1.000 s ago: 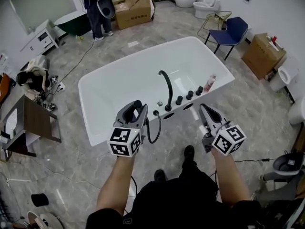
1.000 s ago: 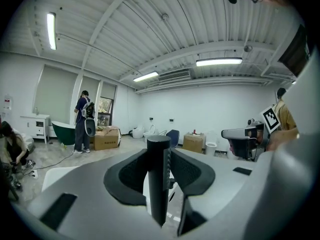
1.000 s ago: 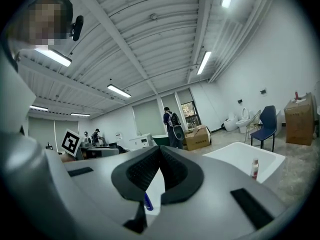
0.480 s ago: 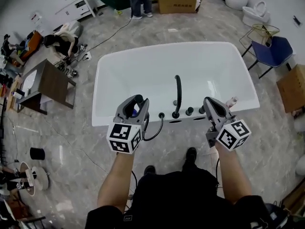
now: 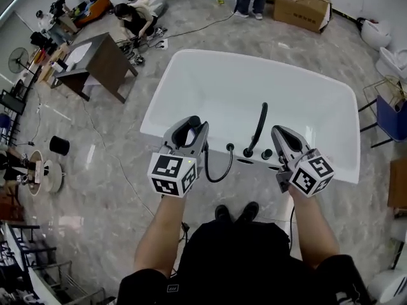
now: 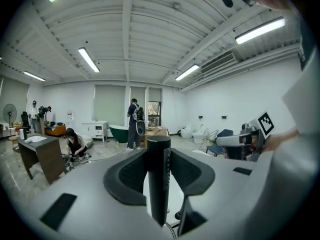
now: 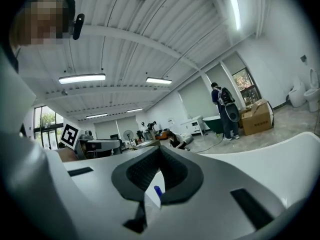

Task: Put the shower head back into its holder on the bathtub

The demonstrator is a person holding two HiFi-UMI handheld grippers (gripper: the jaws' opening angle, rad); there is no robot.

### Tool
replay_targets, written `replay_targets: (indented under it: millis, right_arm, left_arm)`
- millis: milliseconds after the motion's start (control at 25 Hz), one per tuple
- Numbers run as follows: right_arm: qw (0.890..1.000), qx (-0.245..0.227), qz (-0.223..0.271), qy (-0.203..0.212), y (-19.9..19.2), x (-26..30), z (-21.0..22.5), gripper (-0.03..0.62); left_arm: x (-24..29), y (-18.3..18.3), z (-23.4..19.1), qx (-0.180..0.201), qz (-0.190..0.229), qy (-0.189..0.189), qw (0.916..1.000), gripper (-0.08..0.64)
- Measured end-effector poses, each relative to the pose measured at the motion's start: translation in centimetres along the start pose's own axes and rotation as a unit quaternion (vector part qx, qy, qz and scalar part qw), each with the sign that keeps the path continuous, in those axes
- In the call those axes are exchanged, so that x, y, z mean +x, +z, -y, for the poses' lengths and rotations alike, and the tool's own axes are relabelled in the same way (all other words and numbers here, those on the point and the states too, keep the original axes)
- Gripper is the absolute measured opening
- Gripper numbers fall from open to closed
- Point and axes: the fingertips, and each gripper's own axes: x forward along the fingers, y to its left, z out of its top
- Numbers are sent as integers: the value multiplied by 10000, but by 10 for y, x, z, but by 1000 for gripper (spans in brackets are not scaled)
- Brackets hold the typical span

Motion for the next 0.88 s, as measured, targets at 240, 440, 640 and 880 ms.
replay_targets:
  millis: [240,440,640,880]
  right_arm:
    - [9997,-133,-133,158,-3,22,-35,14]
    - [9997,-133,-193,19,-10,17,-47,14]
    - [9996,-158,-242,-26,-14,13,-45,14]
    - [9996,-238,-167,-30,11,15,-26,14]
  left_arm:
    - [-26,1,-20,-101,159,58,9998,150]
    - [-34,0,-18,-74,196,-153,9997,150]
    - [-21,7,-16,-74,255,-268,9993,150]
    - [-2,37,-15,-28,417,-283,9987,150]
